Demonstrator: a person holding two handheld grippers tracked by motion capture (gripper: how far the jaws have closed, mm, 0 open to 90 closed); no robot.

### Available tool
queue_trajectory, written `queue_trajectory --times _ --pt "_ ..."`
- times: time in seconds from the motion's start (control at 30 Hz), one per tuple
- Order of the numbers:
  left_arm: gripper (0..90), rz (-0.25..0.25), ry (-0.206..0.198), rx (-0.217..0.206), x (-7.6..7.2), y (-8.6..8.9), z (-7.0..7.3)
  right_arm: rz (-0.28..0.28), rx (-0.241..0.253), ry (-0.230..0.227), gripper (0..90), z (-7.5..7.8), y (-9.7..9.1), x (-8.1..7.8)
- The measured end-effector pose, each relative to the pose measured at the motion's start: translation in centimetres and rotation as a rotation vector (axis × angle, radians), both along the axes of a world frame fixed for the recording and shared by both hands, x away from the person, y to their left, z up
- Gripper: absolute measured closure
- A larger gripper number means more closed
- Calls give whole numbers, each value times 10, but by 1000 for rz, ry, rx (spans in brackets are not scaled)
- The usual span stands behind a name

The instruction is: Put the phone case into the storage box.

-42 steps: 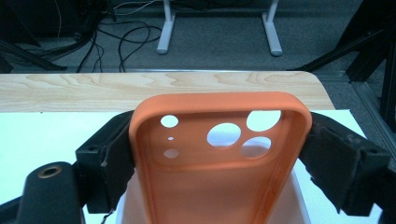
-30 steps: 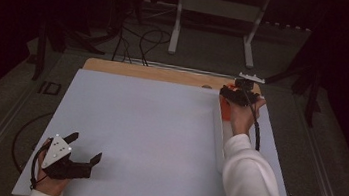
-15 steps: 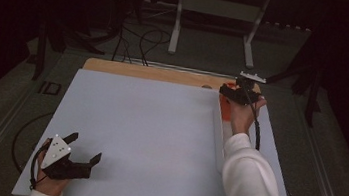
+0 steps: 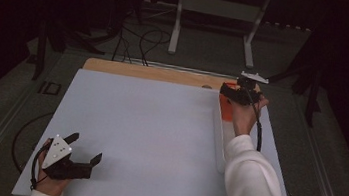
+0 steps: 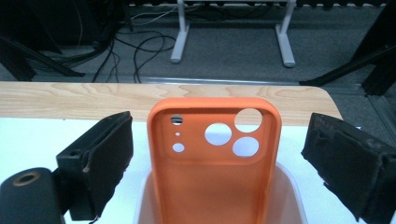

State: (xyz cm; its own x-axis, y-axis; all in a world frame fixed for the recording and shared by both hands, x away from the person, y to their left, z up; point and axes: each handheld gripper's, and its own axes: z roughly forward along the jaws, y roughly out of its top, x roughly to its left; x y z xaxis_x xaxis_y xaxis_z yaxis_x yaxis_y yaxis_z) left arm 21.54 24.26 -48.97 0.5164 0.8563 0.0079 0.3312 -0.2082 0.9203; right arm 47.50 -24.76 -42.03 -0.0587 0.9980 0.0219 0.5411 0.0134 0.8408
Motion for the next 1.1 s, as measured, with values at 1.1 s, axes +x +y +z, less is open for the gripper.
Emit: queue_trajectory --times 1.1 --pt "1 0 7 1 1 -4 0 271 14 11 83 8 11 -72"
